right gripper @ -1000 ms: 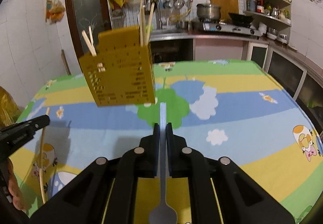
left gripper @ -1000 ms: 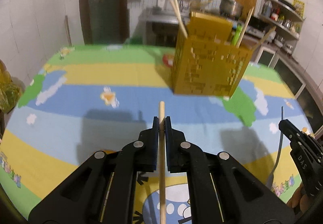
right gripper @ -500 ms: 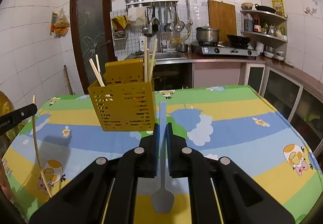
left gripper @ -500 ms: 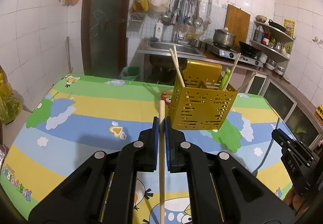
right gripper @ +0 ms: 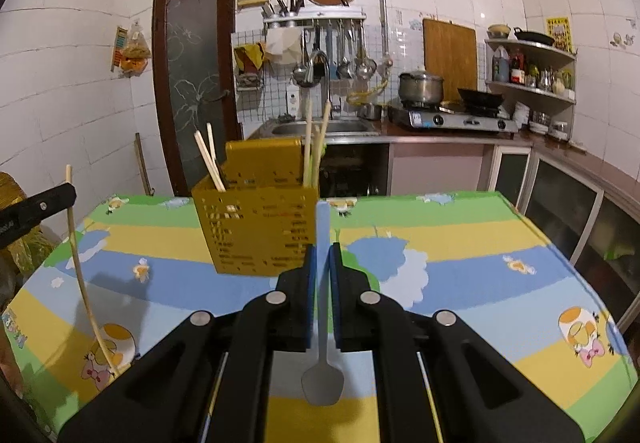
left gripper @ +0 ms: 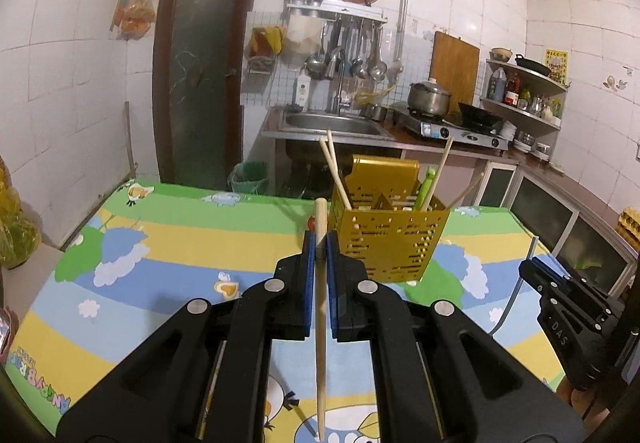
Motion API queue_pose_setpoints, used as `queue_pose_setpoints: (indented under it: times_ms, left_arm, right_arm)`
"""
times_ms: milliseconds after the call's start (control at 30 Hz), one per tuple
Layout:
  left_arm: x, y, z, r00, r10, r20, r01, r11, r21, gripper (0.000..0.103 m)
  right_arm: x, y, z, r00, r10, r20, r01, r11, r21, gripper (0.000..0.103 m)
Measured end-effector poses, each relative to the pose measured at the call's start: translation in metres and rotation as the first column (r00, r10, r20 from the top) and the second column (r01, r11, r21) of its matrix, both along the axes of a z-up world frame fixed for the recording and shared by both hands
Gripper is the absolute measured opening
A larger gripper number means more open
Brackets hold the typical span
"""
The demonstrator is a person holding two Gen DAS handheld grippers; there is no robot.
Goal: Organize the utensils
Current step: 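Lift the spoon and chopstick and carry both over the yellow holder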
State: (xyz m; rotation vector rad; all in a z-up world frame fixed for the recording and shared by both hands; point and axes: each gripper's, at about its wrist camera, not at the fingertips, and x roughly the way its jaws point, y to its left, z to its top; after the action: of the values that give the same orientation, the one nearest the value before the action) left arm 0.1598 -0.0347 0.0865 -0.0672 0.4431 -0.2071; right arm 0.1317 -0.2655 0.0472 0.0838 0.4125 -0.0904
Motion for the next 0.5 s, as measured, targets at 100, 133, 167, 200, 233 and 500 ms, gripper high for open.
queue_pose_setpoints:
  times_ms: [100, 133, 167, 200, 233, 500]
  left_arm:
    - [0.007, -0.005, 0.01, 1.0, -0.01, 0.013, 0.01, 1.0, 0.0, 0.005]
    - [0.01, -0.007, 0.015, 1.0, -0.01, 0.023, 0.01, 1.0, 0.004, 0.005]
    - [0.014, -0.009, 0.022, 0.999, -0.013, 0.036, 0.012, 1.0, 0.007, 0.005]
    - [0.018, -0.011, 0.029, 0.999, -0.017, 0.05, 0.017, 1.0, 0.006, 0.005]
    - [0.021, -0.013, 0.036, 0.998, -0.02, 0.065, 0.019, 1.0, 0.001, 0.005]
    - [0.084, -0.034, 0.101, 0.979, 0.012, 0.203, 0.001, 0.998, -0.061, 0.005]
  right_arm:
    - [0.003, 0.003, 0.013, 1.0, 0.012, 0.023, -0.012, 1.0, -0.012, 0.007]
    - [0.006, 0.004, 0.021, 0.999, 0.016, 0.037, -0.015, 1.0, -0.02, 0.007]
    - [0.009, 0.004, 0.028, 0.999, 0.02, 0.05, -0.018, 1.0, -0.024, 0.007]
    - [0.012, 0.005, 0.035, 0.998, 0.024, 0.063, -0.022, 0.999, -0.026, 0.007]
    - [0.015, 0.005, 0.046, 0.996, 0.03, 0.082, -0.028, 0.999, -0.025, 0.007]
    - [0.059, 0.004, 0.113, 0.978, 0.043, 0.206, -0.037, 0.999, -0.032, 0.007]
